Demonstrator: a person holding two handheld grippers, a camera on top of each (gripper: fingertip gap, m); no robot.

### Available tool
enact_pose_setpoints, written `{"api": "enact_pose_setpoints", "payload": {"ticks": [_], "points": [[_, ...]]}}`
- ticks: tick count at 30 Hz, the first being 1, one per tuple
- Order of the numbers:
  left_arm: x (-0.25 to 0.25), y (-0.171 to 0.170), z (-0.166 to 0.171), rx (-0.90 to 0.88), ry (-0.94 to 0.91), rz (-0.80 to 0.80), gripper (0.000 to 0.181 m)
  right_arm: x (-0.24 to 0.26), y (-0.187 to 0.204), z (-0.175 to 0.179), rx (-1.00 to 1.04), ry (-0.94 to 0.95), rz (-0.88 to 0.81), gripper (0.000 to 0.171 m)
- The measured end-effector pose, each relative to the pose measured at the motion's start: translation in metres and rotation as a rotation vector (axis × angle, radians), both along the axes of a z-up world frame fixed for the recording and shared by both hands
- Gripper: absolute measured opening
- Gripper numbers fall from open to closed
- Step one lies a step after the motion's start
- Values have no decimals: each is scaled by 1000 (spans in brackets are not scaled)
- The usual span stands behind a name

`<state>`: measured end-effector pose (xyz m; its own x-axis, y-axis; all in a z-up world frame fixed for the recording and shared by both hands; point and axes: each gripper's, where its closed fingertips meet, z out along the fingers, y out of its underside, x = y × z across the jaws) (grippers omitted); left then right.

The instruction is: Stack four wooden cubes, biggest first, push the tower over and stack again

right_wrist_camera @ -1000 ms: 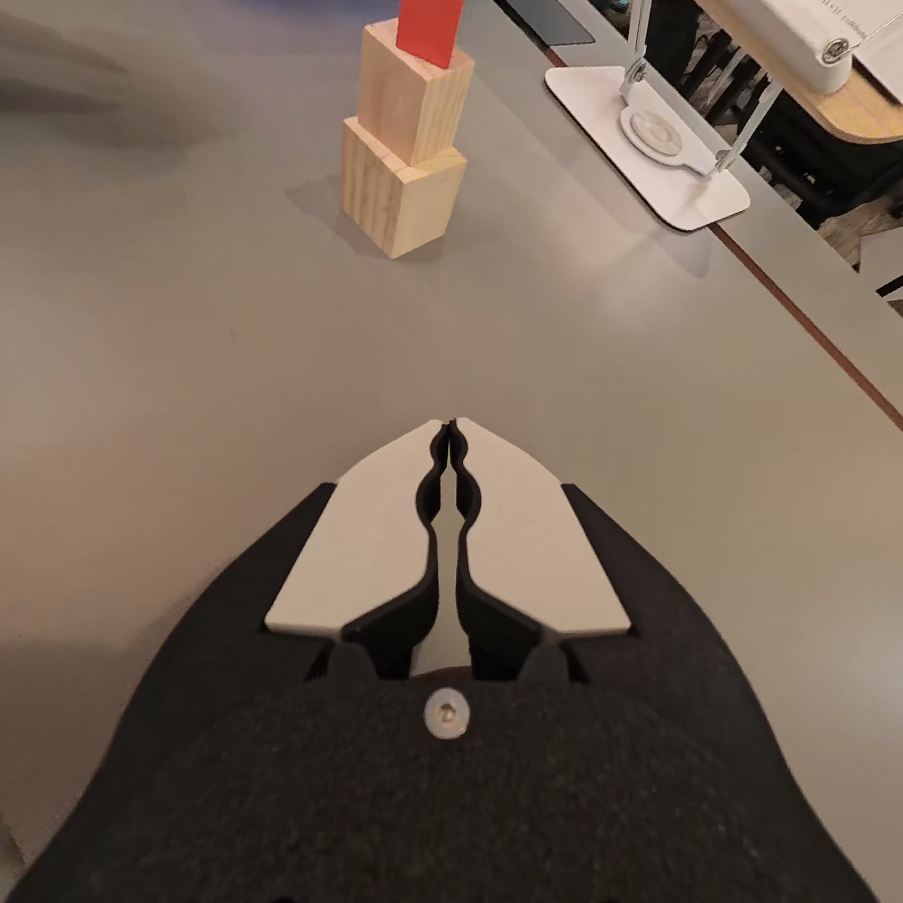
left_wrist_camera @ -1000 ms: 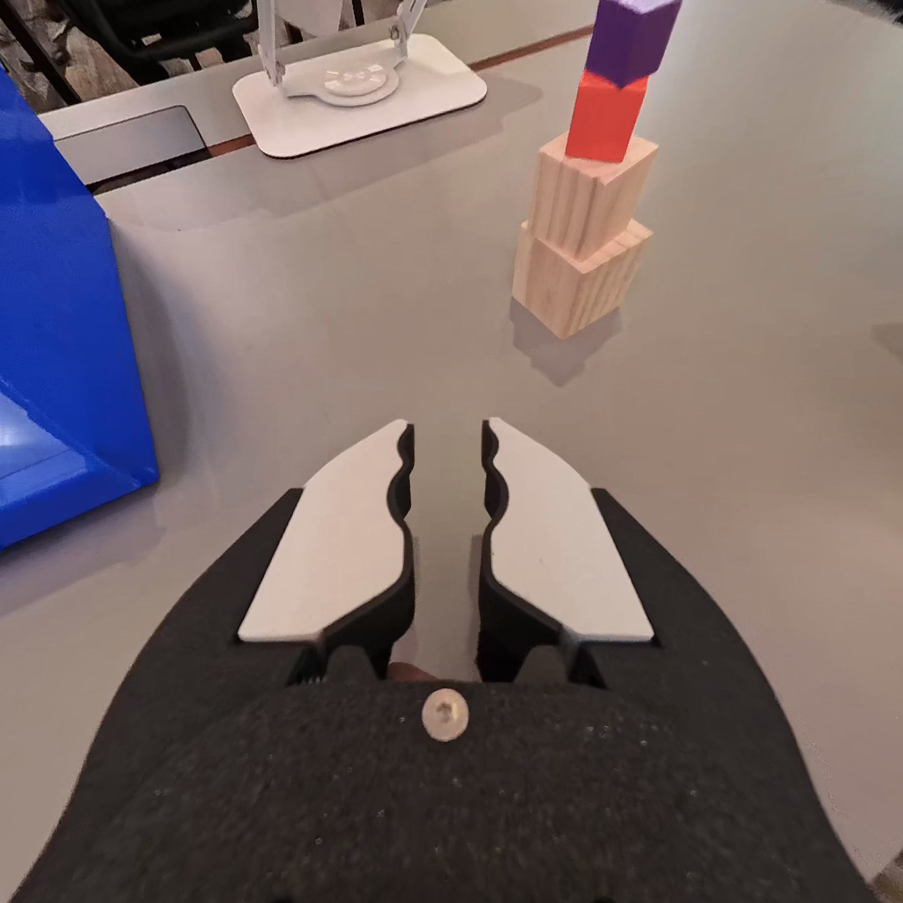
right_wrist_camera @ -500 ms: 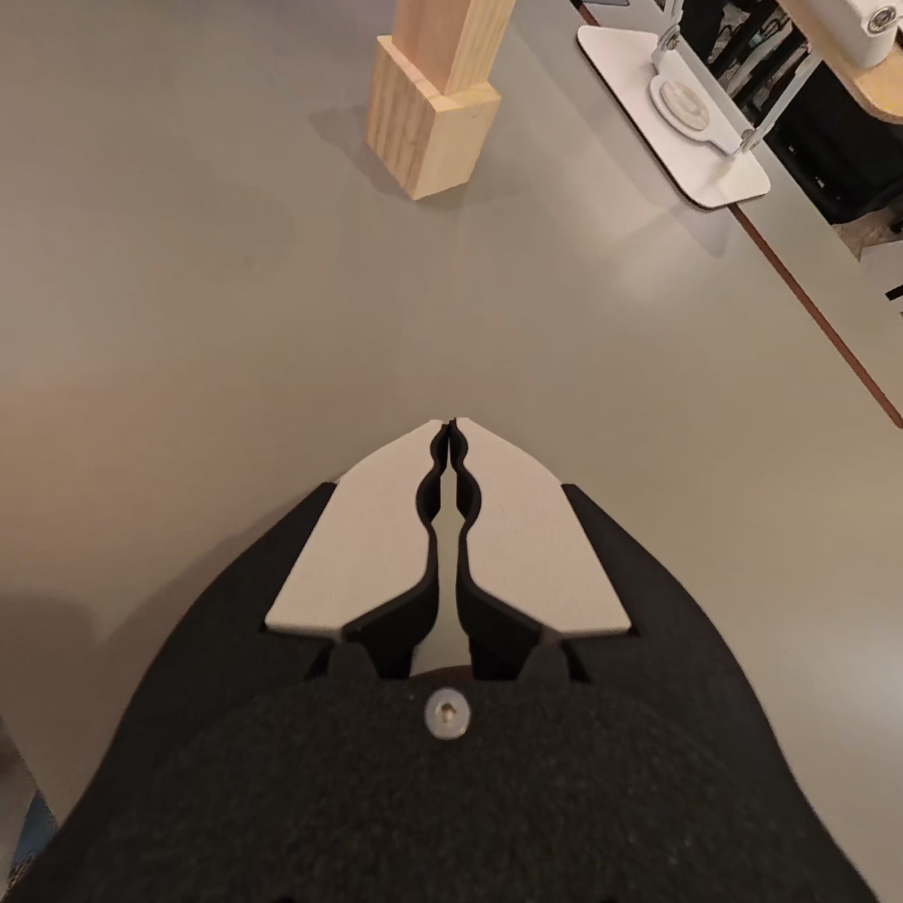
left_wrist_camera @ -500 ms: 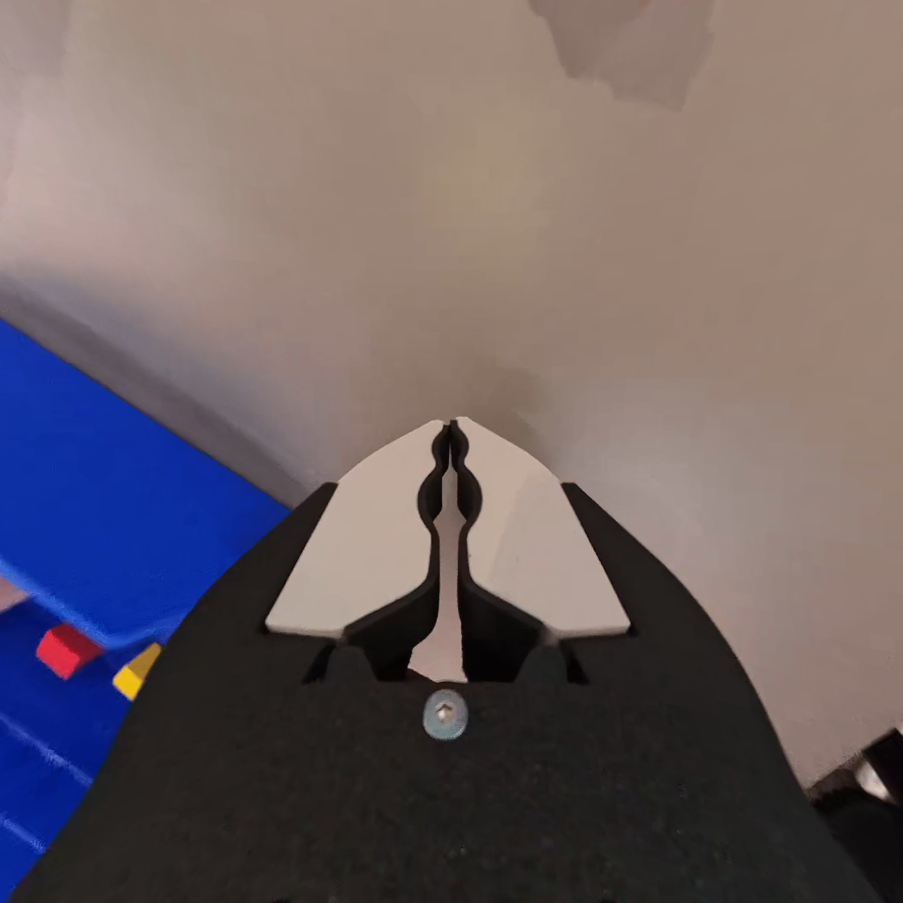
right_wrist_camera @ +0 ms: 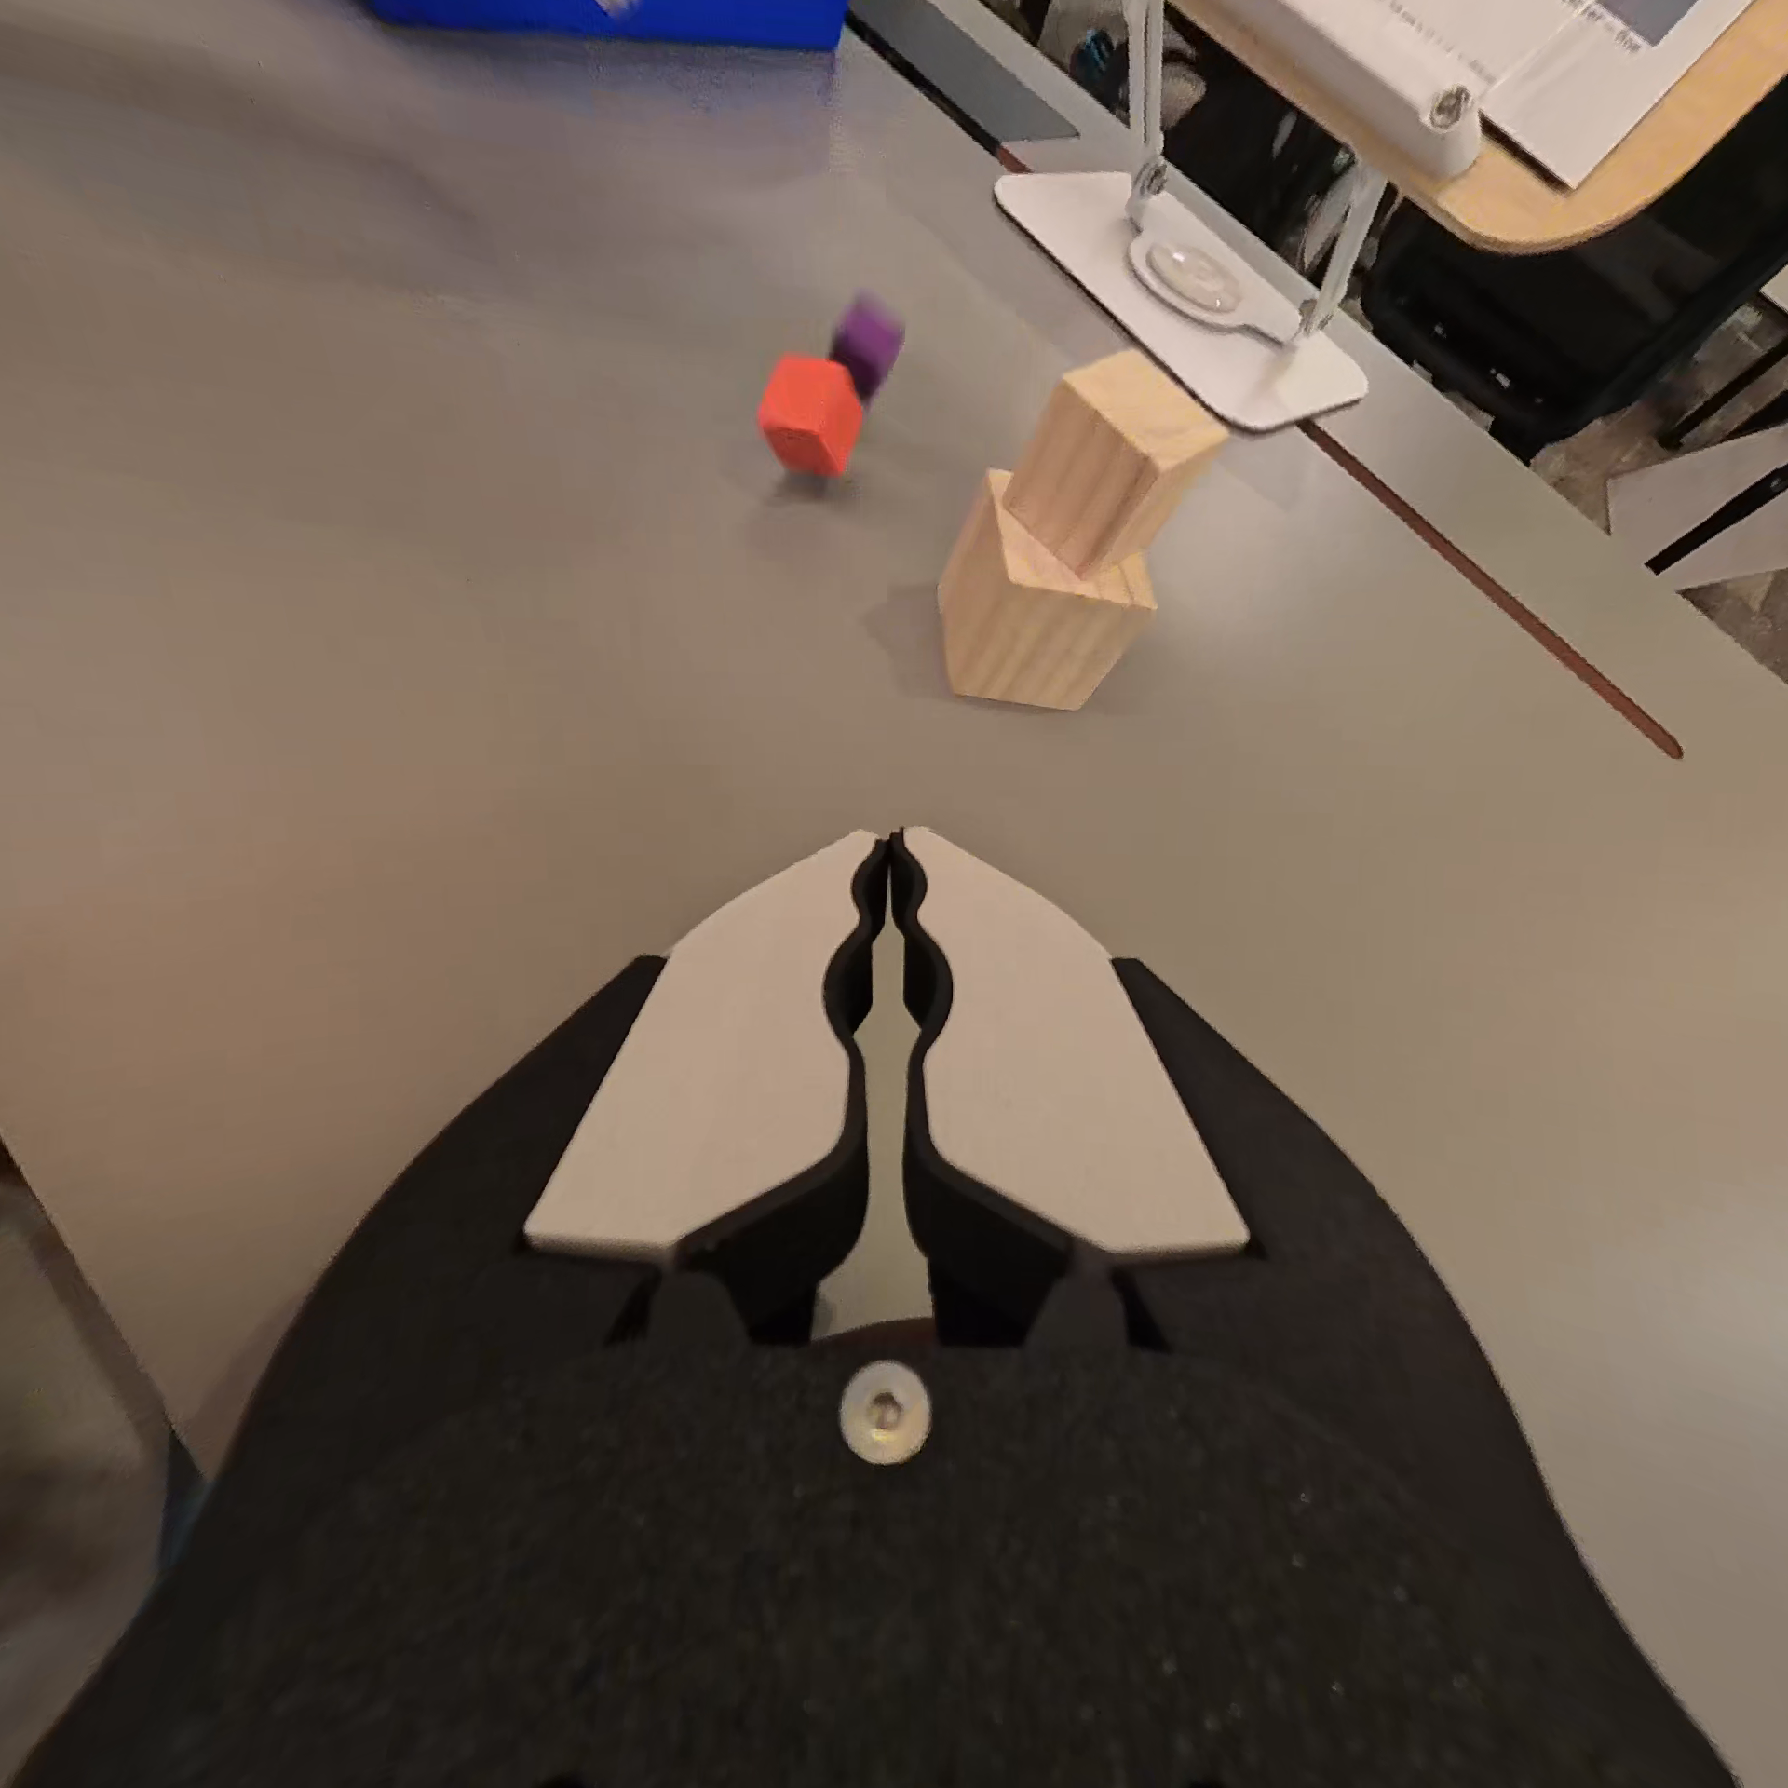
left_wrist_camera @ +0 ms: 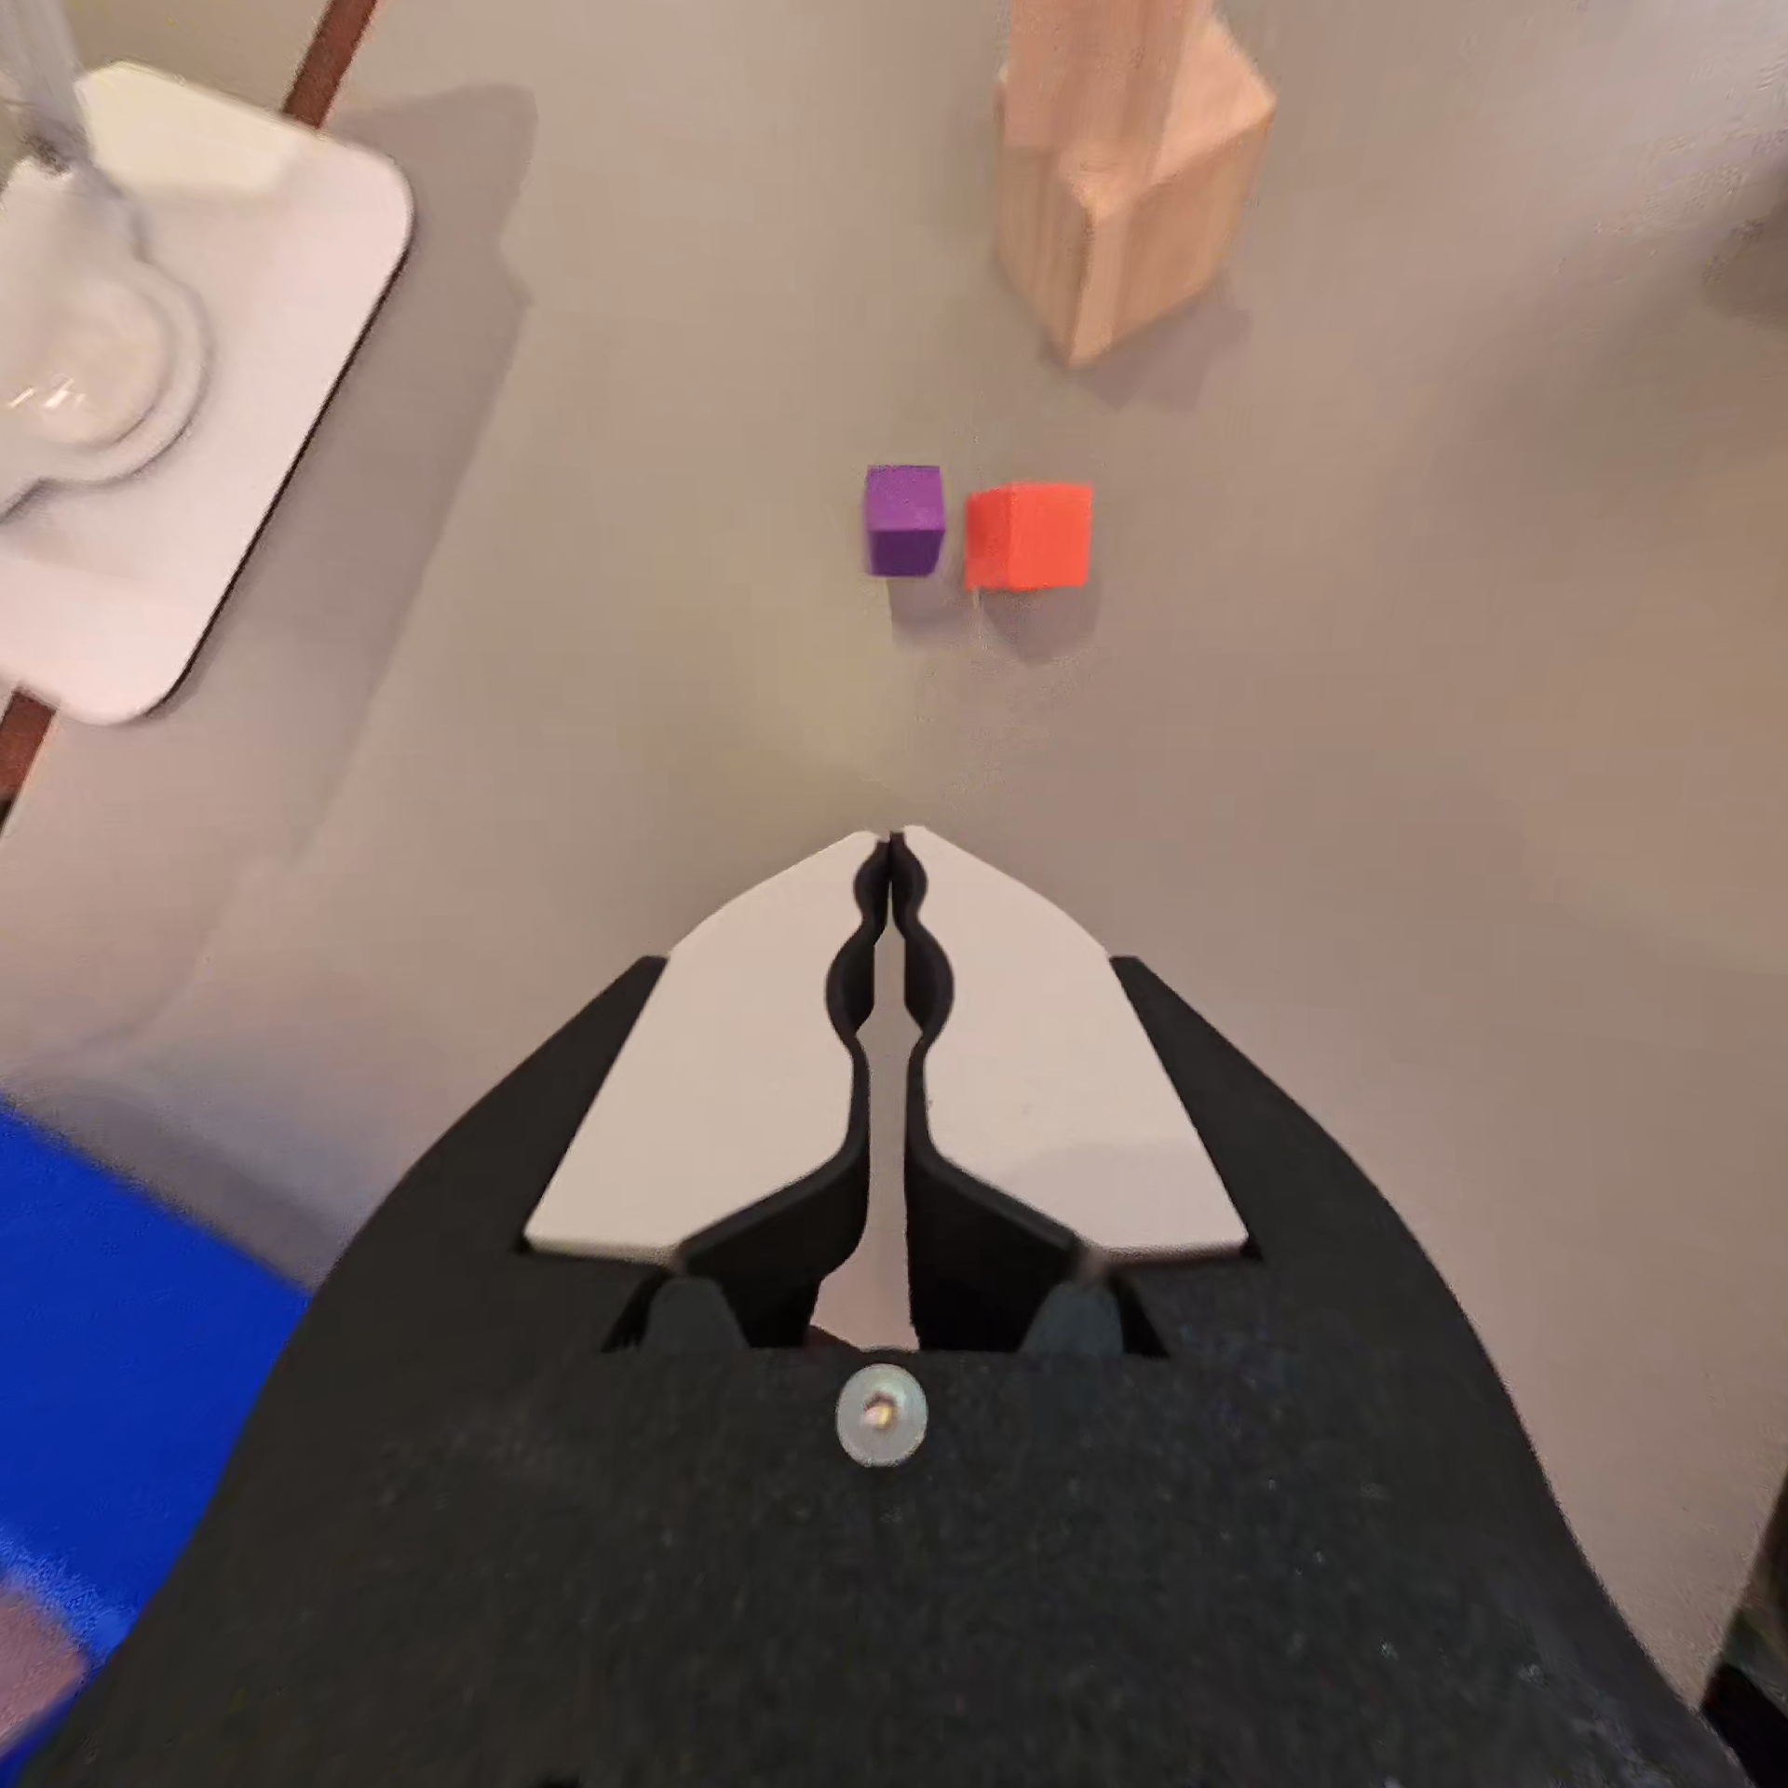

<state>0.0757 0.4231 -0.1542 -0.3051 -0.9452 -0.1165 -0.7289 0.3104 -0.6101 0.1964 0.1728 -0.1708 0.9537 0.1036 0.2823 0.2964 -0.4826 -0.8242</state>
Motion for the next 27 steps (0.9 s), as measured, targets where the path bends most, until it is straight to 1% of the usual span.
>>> {"api": "enact_pose_setpoints", "payload": {"ticks": [2, 3, 5, 7, 9, 10, 11, 12, 13, 14, 16, 18, 21, 22, 25, 27], "points": [[-28, 14, 2, 59, 4, 102, 0, 6, -2, 0, -10, -14, -33, 0], [-40, 15, 4, 73, -16, 128, 0, 6, -3, 1, -9, -8, -41, 0], [-57, 11, 7, 70, -94, 187, 0, 7, -2, 3, -4, -3, -58, 0], [-66, 0, 12, 16, -223, 245, 2, 11, -2, 3, -15, -4, -90, 0], [-68, -13, 20, -80, -409, 312, 22, 12, -2, 3, -24, 3, -119, 0], [-69, -21, 21, -131, -487, 334, 27, 12, 0, 4, -16, 13, -138, 0], [-71, -25, 20, -168, -546, 370, 35, 10, 2, 4, -8, 36, -150, 0], [-73, -28, 17, -192, -590, 409, 47, 7, 6, 3, -6, 68, -156, 0], [-75, -26, 14, -202, -623, 472, 56, 4, 11, 2, -11, 97, -169, 0], [-78, -24, 9, -208, -638, 534, 59, 3, 16, 0, -17, 115, -190, 0], [-84, -16, -1, -190, -637, 662, 78, -1, 26, -4, -41, 135, -224, 2], [-95, -1, -12, -131, -598, 823, 91, -5, 36, -7, -63, 153, -252, 12], [-105, 7, -19, -111, -562, 965, 97, -11, 49, -9, -52, 175, -300, 28], [-105, 5, -18, -114, -572, 976, 98, -14, 53, -10, -42, 185, -310, 31], [-108, 8, -17, -44, -567, 998, 98, -19, 59, -14, -8, 206, -352, 41], [-109, 8, -22, -52, -547, 1007, 97, -20, 59, -18, -12, 194, -378, 48]]}}
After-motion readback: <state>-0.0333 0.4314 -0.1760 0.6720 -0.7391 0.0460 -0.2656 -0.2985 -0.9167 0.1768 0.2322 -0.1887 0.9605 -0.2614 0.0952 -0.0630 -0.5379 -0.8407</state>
